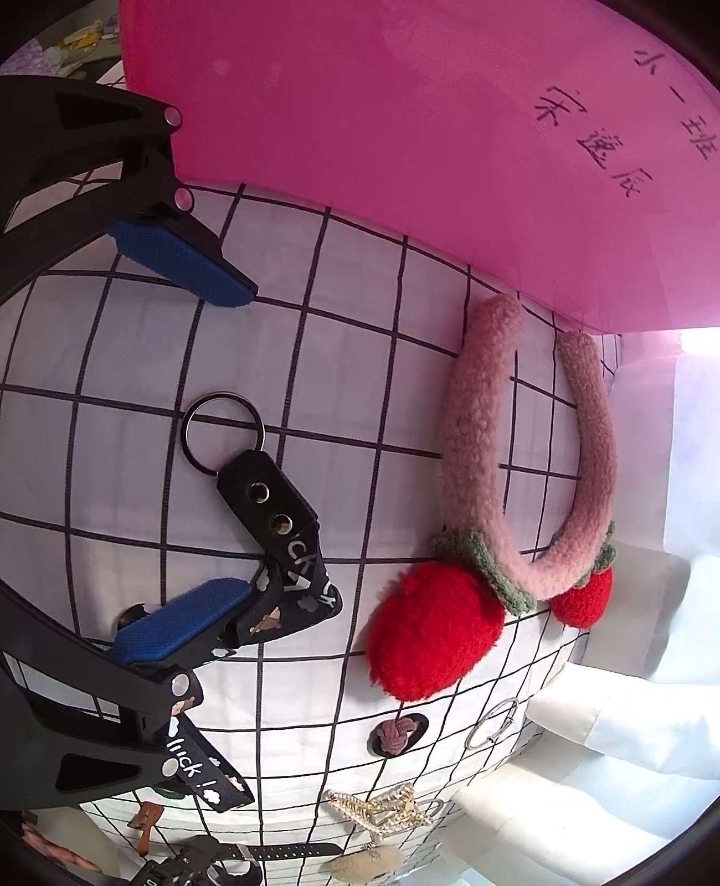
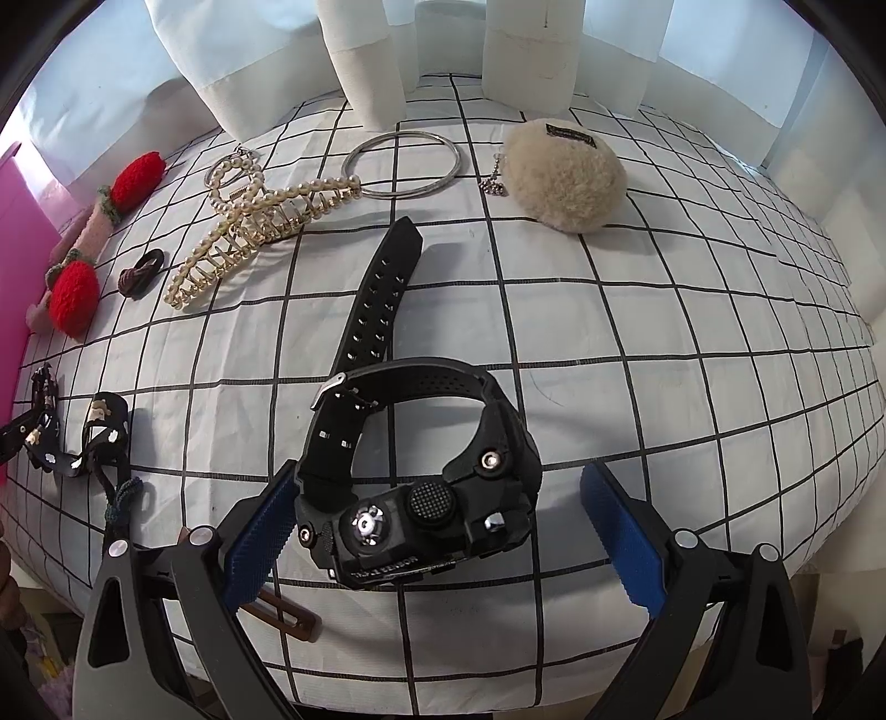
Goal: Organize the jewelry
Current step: 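Reach the left tool to the black lanyard ring while the right tool reaches the black watch, then grasp the lanyard with the left tool while the right tool grasps the watch, lift toward tub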
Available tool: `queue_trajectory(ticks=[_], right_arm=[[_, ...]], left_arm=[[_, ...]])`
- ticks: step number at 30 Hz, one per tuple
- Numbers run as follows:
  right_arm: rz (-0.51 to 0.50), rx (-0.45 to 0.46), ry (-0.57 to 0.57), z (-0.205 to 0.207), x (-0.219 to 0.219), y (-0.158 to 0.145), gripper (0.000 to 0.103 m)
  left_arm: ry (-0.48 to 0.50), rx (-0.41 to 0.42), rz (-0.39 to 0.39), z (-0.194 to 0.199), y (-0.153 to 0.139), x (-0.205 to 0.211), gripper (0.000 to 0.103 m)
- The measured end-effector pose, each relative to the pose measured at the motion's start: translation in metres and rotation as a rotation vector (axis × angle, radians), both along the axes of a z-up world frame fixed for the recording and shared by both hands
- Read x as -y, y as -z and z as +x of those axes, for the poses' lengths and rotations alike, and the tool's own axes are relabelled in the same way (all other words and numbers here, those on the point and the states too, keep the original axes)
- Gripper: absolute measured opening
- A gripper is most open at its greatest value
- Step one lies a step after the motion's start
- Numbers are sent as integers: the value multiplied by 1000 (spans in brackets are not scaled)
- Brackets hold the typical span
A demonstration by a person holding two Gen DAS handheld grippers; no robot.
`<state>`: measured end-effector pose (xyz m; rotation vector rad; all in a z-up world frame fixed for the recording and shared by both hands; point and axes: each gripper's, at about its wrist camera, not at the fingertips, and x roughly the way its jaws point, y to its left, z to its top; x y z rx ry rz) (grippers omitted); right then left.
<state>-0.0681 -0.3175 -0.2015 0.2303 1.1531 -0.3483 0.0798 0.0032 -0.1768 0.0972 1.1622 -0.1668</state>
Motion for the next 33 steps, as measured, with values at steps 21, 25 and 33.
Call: queue_trajectory(ticks=[21, 25, 33], right_arm=[[23, 42, -49, -8, -15, -11, 67], [36, 49, -54, -9, -15, -14, 67], [42, 92, -81, -8, -21, -39, 67]], left_arm=[[85, 40, -76, -22, -18, 23, 27], [75, 66, -104, -33, -36, 19, 27], [72, 122, -151, -42, -78, 20, 27]])
